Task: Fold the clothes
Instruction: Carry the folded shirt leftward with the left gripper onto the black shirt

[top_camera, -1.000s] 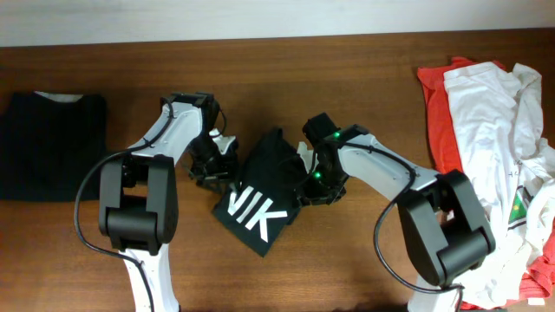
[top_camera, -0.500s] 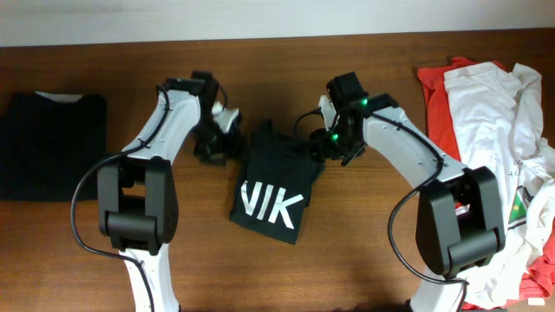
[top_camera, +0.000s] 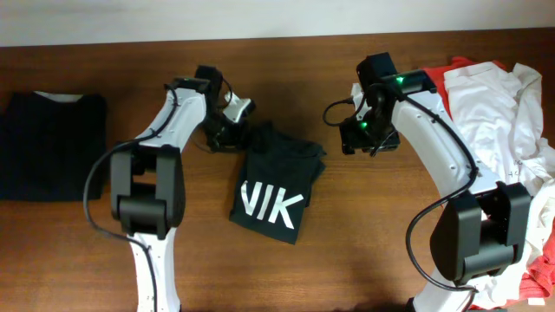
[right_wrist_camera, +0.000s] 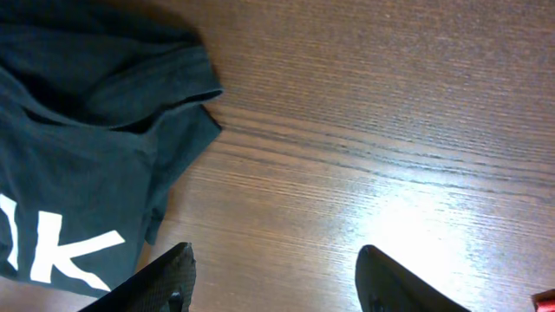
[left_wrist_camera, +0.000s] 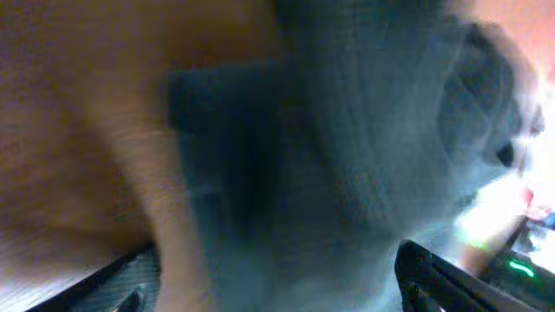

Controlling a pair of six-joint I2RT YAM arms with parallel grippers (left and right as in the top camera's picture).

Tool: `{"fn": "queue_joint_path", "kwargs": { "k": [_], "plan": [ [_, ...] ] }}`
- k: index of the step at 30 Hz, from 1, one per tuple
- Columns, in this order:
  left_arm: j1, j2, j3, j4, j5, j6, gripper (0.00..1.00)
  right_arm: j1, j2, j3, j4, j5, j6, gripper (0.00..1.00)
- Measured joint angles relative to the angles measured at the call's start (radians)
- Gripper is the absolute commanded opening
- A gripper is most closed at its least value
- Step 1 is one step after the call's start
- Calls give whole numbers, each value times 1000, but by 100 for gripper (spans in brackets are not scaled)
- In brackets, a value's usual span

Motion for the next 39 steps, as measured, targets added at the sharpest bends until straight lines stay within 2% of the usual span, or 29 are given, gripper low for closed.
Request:
{"fn": "queue_joint_path", "kwargs": {
  "k": [2,4,6,7,16,24,30,35,39],
  "plan": [
    [-1,3,-1,1,40,31,56,0,0,0,-1,2,0,63],
    [-11,17,-2,5,66,63,26,0,0,0,-1,2,-1,63],
    [-26,32,-7,18,77,74,5,0,0,0,-1,3,0,63],
    [-32,34,-10,30,80,80,1,0,0,0,-1,3,-1,63],
    [-4,27,-11,57,45,84,1,-20,0,0,-32,93,0,64],
    [229,-225,-11,2,-322,63,1,-173,0,0,-76,130,-1,64],
    [330,-438,-11,28,-548,62,1,-220,0,0,-87,133,-1,64],
    [373,-491,-10,82,-697,66,1,-225,0,0,-93,133,-1,64],
    [418,-491,-10,101,-759,73,0,-225,0,0,-100,133,-1,64]
  ]
}}
